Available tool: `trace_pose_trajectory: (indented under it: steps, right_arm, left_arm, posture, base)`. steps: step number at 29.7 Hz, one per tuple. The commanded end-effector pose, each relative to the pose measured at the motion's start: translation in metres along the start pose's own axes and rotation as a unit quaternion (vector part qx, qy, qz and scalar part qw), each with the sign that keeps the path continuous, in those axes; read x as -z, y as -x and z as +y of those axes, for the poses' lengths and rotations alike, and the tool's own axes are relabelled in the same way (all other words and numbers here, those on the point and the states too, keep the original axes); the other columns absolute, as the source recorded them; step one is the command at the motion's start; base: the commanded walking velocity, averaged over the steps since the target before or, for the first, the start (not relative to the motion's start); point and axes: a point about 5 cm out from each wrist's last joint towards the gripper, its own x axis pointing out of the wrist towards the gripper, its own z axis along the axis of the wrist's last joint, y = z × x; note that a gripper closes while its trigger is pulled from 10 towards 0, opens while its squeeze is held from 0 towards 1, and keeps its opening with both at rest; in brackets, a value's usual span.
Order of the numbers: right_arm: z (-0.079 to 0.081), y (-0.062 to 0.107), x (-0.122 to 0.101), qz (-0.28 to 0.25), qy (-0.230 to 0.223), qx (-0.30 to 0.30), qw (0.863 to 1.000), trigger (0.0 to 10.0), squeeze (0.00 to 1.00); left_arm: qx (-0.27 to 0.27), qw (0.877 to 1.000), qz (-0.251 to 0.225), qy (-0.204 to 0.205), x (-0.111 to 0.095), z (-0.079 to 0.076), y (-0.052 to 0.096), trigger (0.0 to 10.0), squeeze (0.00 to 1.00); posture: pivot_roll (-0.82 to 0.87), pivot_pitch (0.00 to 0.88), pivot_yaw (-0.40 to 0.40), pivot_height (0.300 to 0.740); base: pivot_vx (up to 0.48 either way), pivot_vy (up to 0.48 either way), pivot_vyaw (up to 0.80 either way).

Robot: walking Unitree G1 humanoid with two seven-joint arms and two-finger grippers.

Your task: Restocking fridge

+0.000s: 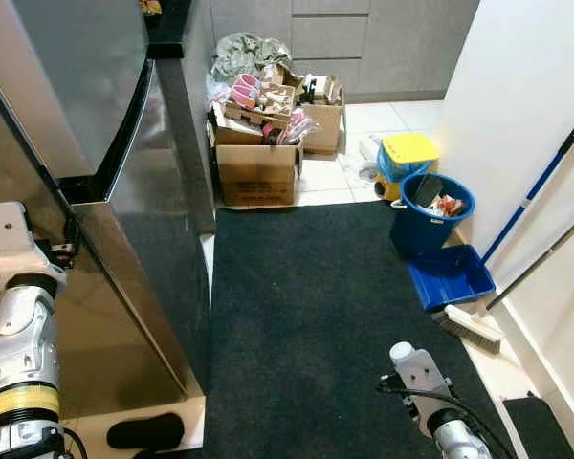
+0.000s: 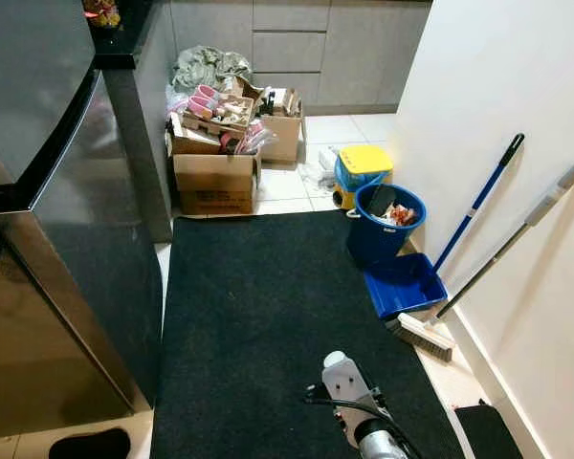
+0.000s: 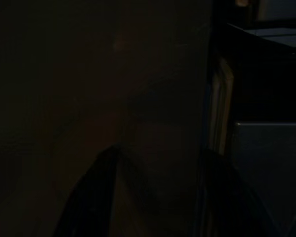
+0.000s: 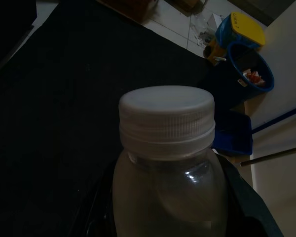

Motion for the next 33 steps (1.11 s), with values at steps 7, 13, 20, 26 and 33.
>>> trace_pose_trajectory:
  steps: [7, 13, 20, 26, 33]
  right_arm:
    - [-0.0025, -0.0018, -0.0051, -0.014, -0.003, 0.009, 1.000, 10.0, 0.00]
    - [-0.0018, -0.0017, -0.0051, -0.014, -0.004, 0.008, 1.000, 10.0, 0.00]
    - [-0.0017, -0.0017, -0.0050, -0.013, -0.004, 0.009, 1.000, 10.0, 0.00]
    - [-0.0010, -0.0015, -0.0047, -0.012, -0.004, 0.008, 1.000, 10.0, 0.00]
    - [-0.0006, -0.0012, -0.0045, -0.012, -0.005, 0.009, 1.000, 10.0, 0.00]
  left_arm:
    - [0.016, 1.000, -0.014, 0.007, -0.0046, -0.0124, -0.0064, 0.0, 0.00]
    - [0.015, 1.000, -0.017, 0.007, -0.0049, -0.0130, -0.0075, 0.0, 0.00]
    - [0.010, 1.000, -0.014, 0.006, -0.0050, -0.0126, -0.0085, 9.8, 0.00]
    - [0.011, 1.000, -0.010, 0.004, -0.0041, -0.0129, -0.0091, 10.0, 0.00]
    - [0.038, 0.999, 0.002, 0.006, 0.0000, -0.0122, -0.0027, 10.0, 0.00]
  posture:
    - [0.04, 0.011, -0.029, 0.740]
    - [0.04, 0.011, -0.027, 0.740]
    - [0.04, 0.012, -0.027, 0.740]
    - [0.04, 0.013, -0.026, 0.740]
    - [0.04, 0.014, -0.021, 0.740]
  base:
    - [0.000, 0.000, 0.00]
    - [0.000, 0.000, 0.00]
    - [0.000, 0.000, 0.00]
    - [0.000, 0.000, 0.00]
    - [0.000, 0.000, 0.00]
